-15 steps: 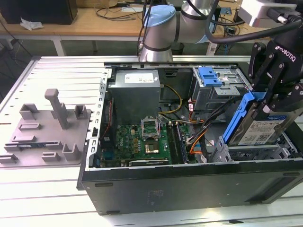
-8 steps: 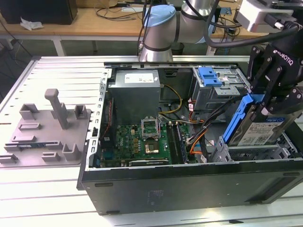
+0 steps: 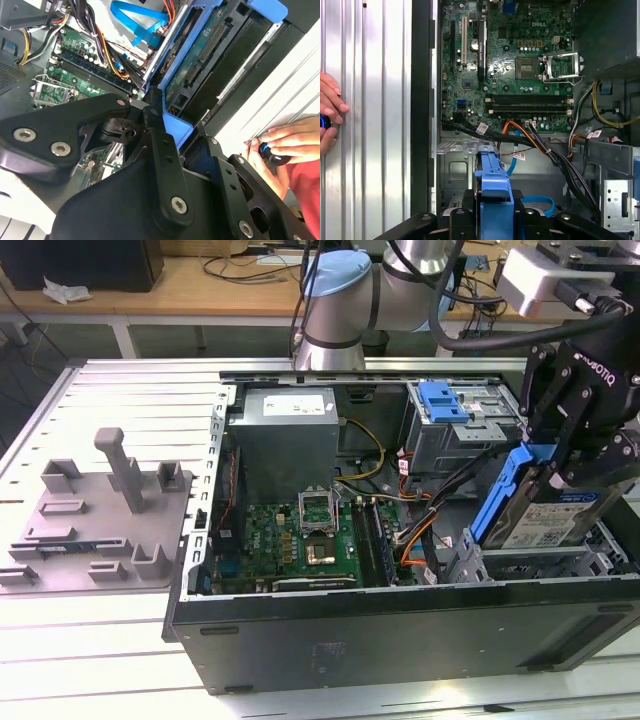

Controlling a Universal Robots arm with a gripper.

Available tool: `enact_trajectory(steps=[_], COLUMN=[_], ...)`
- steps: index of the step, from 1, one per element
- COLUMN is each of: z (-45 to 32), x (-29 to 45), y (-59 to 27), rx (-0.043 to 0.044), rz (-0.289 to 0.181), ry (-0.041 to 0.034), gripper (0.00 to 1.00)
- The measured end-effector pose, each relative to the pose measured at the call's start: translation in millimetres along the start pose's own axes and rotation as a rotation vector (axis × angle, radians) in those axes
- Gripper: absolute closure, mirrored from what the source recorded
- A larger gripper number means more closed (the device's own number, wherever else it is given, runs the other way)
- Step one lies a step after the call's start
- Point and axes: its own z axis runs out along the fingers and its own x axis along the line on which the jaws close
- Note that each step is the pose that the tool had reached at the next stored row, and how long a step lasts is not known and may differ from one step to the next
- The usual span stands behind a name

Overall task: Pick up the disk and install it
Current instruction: 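Insert the disk into the insertion slot, then insert the first disk wire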

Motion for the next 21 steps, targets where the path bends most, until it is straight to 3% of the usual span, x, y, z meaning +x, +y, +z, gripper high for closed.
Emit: enact_trajectory(steps=[2,3,21], z=[0.0,0.0,0.1], x=[0.4,0.7,0.8], y=[0.0,0.0,0.0], rx=[0.0,0.0,-0.0001], rz=[0.0,0.0,0.0], ry=[0.0003,0.0005,0.0013], gripper=[0.62,0.56,0.56])
